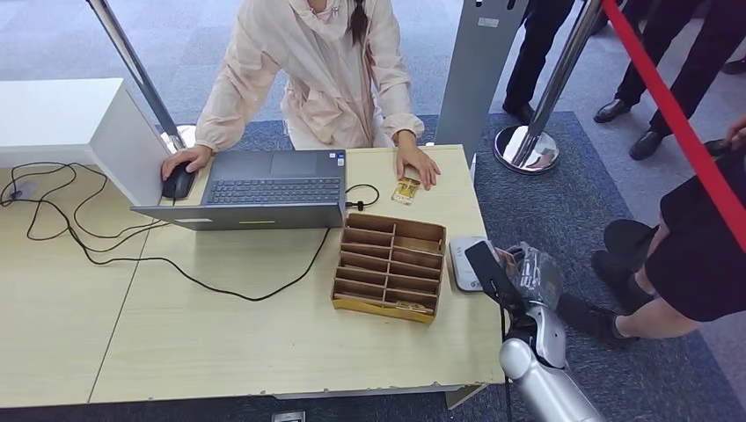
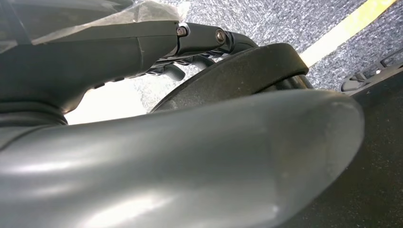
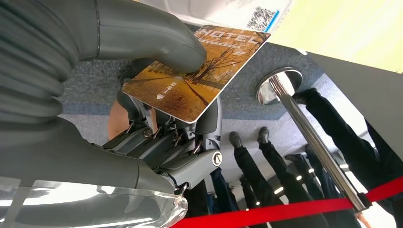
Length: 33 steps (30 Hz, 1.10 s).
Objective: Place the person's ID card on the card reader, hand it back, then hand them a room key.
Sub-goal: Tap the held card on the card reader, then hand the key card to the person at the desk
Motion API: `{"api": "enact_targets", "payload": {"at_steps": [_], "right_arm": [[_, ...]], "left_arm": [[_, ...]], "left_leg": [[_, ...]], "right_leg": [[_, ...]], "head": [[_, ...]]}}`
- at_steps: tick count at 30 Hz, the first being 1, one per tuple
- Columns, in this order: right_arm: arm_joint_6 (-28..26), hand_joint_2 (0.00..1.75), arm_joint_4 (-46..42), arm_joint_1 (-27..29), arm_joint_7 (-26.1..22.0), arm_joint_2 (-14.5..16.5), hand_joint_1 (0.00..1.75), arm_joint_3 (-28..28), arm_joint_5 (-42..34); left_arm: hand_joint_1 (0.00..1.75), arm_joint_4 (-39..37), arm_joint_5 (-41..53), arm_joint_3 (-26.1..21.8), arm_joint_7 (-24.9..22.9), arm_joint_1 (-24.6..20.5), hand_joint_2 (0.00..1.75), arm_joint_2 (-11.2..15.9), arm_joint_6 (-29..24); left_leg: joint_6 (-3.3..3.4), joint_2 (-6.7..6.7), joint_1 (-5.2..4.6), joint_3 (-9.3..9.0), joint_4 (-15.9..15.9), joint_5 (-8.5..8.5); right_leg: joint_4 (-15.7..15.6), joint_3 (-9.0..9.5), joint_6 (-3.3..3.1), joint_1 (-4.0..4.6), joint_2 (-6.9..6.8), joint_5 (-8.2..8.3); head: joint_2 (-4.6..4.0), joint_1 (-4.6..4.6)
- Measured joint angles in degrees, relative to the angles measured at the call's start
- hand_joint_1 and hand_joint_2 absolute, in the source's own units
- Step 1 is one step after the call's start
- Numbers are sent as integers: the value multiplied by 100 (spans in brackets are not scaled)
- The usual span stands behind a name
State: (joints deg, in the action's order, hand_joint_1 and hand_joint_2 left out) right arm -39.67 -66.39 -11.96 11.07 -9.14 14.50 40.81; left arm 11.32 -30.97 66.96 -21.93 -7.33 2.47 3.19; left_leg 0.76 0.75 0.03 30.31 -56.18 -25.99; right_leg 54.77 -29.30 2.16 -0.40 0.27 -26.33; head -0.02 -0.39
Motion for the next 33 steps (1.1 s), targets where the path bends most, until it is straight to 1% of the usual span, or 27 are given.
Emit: {"api": "enact_targets", "payload": {"at_steps": [14,24,33], "right_arm": [[-31,175,227,-6,-151,145,142,-84,17],[-33,175,302,-14,-156,175,141,-104,19],[-35,175,270,-36,-152,187,137,-135,31]], "left_arm": [[0,0,0,-50,3,8,0,-2,0],[0,0,0,-50,13,9,0,-2,0],[0,0,0,-50,20,10,0,-2,0]], "left_leg": [[0,0,0,-2,0,0],[0,0,0,-3,0,0],[0,0,0,-2,0,0]], "right_leg": [[0,2,0,0,0,0],[0,3,0,0,0,0],[1,3,0,0,0,0]], "head": [[0,0],[0,0],[0,0]]}}
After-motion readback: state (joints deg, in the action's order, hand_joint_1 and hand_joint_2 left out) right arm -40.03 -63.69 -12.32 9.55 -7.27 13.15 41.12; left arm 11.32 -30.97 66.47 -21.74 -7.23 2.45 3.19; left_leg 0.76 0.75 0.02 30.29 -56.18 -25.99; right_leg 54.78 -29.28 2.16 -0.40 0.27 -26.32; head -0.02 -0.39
